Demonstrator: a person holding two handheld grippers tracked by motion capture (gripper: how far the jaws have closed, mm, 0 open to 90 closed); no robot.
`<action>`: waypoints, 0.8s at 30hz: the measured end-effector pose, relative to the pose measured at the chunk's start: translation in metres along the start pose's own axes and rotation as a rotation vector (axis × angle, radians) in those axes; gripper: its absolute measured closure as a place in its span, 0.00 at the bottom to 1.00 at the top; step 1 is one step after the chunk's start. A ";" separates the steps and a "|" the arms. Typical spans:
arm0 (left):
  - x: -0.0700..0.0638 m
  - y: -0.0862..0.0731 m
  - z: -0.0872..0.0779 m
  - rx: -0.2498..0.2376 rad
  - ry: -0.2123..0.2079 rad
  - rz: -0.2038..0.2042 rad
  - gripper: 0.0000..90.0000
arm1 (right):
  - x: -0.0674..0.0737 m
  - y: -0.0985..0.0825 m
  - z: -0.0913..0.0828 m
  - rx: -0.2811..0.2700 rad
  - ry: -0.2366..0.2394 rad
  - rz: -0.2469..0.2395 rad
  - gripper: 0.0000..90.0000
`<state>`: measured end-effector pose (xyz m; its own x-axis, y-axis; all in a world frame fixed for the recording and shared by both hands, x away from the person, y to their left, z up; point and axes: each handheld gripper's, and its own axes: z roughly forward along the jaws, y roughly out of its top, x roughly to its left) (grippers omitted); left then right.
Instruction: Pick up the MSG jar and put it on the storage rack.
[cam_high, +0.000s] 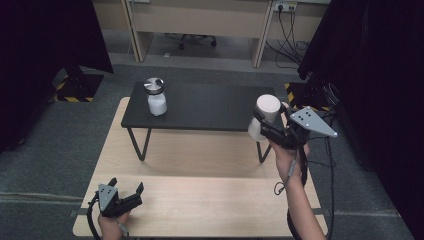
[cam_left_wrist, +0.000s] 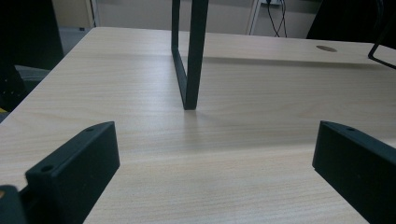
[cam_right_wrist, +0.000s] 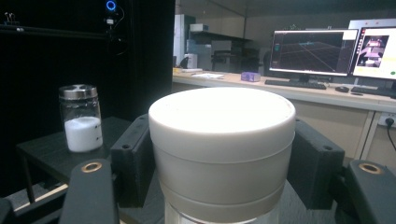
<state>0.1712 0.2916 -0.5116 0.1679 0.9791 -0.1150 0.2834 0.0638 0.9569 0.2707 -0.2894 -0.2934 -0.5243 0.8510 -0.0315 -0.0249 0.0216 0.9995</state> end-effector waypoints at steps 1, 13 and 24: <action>0.000 0.000 0.000 0.001 0.000 0.000 0.00 | 0.000 0.001 0.001 -0.002 -0.001 0.000 0.38; 0.000 0.000 0.000 0.002 0.000 -0.002 0.00 | -0.006 -0.001 0.015 0.000 -0.021 0.009 0.38; 0.000 0.001 0.000 0.002 0.007 -0.008 0.00 | -0.015 -0.003 0.028 -0.003 -0.045 0.019 0.38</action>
<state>0.1716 0.2916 -0.5110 0.1592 0.9799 -0.1203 0.2865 0.0708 0.9555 0.3024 -0.2875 -0.2960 -0.4857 0.8741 -0.0117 -0.0180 0.0033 0.9998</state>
